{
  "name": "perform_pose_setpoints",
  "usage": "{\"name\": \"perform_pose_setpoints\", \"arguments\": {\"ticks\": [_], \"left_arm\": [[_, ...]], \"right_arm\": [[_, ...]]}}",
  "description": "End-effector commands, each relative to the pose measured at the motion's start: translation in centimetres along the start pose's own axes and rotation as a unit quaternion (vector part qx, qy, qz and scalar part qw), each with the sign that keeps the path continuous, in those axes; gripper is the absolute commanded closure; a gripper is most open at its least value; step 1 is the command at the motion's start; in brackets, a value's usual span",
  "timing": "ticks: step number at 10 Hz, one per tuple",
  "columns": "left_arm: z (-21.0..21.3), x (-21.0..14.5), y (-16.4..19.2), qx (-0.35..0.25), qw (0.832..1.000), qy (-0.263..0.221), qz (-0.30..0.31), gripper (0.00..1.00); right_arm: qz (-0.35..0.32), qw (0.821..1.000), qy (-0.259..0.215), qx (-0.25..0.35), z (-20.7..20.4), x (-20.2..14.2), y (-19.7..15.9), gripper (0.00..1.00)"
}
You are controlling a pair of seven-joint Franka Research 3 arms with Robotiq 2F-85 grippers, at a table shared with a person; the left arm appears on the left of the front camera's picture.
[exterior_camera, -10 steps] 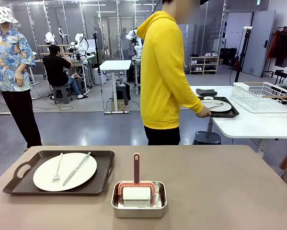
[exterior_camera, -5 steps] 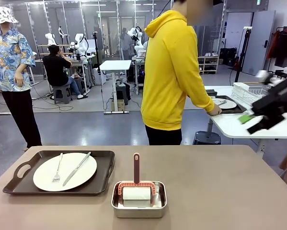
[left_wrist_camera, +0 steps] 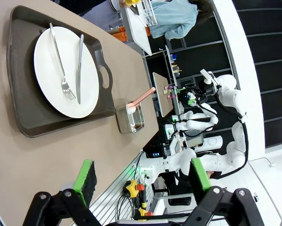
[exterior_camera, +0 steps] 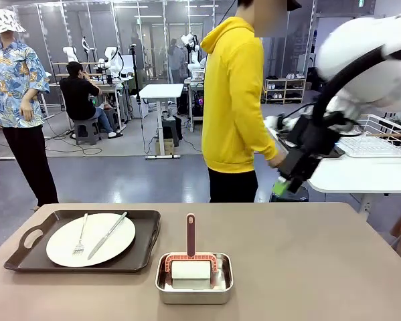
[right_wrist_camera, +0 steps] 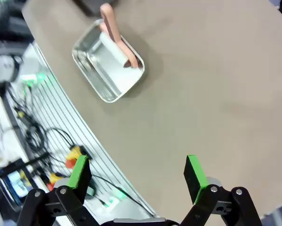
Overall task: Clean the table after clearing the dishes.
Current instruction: When the left (or right) Handle tray is removed, use the left hand (or right hand) to clean the left (or right) side of the table with the Lint Roller.
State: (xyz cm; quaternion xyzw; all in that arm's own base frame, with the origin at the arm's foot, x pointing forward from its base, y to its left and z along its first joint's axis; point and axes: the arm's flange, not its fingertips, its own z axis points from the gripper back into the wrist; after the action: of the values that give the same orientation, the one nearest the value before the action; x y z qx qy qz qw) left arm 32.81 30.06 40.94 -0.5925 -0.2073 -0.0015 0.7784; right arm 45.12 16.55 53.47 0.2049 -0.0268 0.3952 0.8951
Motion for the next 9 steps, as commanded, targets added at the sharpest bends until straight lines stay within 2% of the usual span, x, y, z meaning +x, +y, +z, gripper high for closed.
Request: {"name": "perform_pose_setpoints", "arguments": {"ticks": [1,3,5,6,9], "left_arm": [[0.2,-0.1,-0.1,-0.002,1.000,-0.001,-0.004,0.00],[0.2,-0.1,-0.1,-0.002,1.000,-0.001,-0.004,0.00],[0.2,-0.1,-0.1,-0.002,1.000,-0.001,-0.004,0.00],[0.2,-0.1,-0.1,-0.002,1.000,-0.001,-0.004,0.00],[0.2,-0.1,-0.1,-0.002,1.000,-0.001,-0.004,0.00]], "right_arm": [[0.056,0.996,0.054,-0.039,-1.5,4.0,-0.1,0.00],[0.110,0.989,0.091,-0.038,-5.0,7.3,1.2,0.00],[0.143,0.983,0.105,-0.037,-7.4,8.2,2.8,0.00],[0.135,0.986,0.100,-0.013,-7.3,8.0,3.4,0.00],[0.120,0.987,0.105,-0.029,-7.6,8.0,2.7,0.00]]}}
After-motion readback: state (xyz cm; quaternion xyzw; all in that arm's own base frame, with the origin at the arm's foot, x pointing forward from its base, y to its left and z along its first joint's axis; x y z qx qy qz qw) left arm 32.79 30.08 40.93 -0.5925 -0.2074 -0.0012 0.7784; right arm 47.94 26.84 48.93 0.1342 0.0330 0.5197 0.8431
